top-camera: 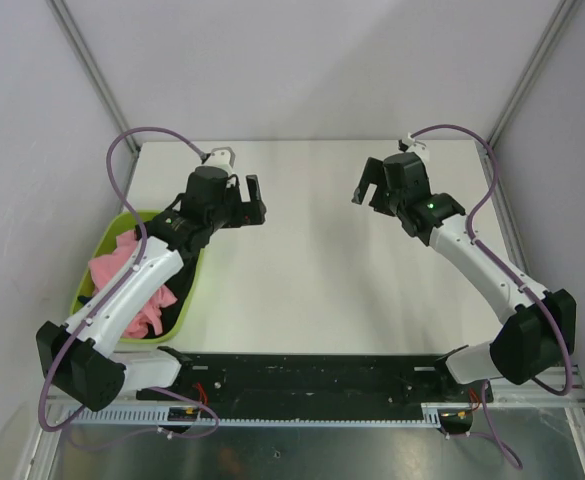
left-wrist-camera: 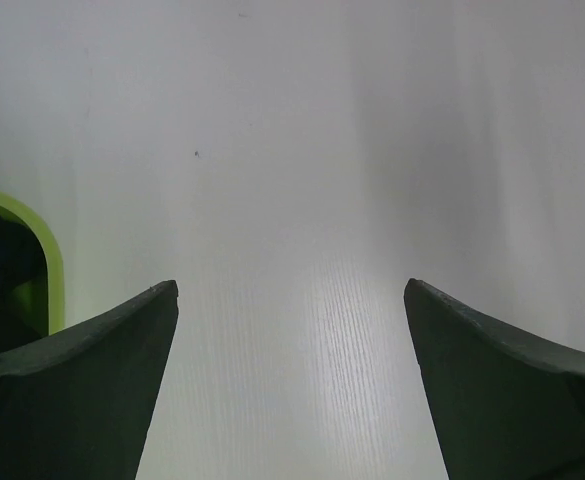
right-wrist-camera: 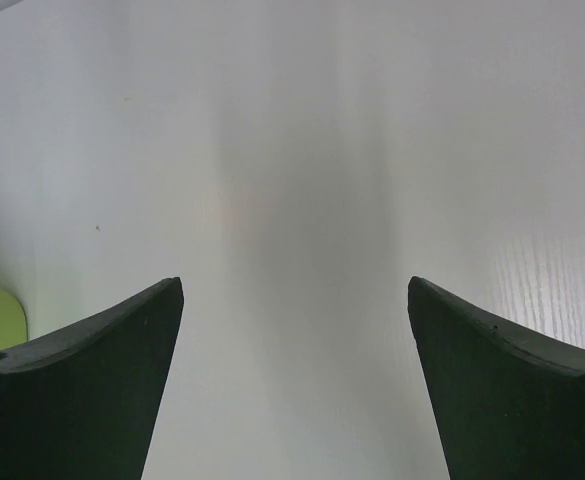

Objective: Fold and stack the t-shirts
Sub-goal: Grab crumpled tshirt from bin with the left arm

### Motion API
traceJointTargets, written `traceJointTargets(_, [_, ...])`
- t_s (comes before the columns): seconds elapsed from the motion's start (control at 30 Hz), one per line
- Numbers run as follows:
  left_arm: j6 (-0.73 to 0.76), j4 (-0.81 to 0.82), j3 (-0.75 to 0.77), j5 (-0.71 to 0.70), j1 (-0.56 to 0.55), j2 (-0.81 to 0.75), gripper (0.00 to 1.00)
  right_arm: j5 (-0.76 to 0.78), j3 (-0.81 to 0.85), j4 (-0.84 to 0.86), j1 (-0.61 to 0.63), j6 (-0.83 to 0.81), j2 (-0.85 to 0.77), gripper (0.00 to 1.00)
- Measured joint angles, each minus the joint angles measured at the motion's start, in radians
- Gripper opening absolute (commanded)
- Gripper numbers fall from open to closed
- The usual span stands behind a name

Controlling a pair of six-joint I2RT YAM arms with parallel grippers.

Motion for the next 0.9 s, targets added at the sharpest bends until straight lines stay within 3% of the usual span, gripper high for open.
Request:
traceJointTargets(0.4, [-0.003,-0.011,0.0,-0.098,0.02,0.0,0.99,-0.001,0.0,-0.001,0.006,-0.001,0.012,0.99])
traceJointTargets(0.63, [-0.056,-0.026,0.004,-0.226,0.125,0.012,0.95,-0.011,0.0,-0.001,0.011,-0.004,0.039,0.99])
traceJointTargets(0.9, [-0.117,-0.038,0.005,-0.363,0.275,0.134,0.88,-0.042,0.0,-0.001,0.027,-0.004,0.081,0.99])
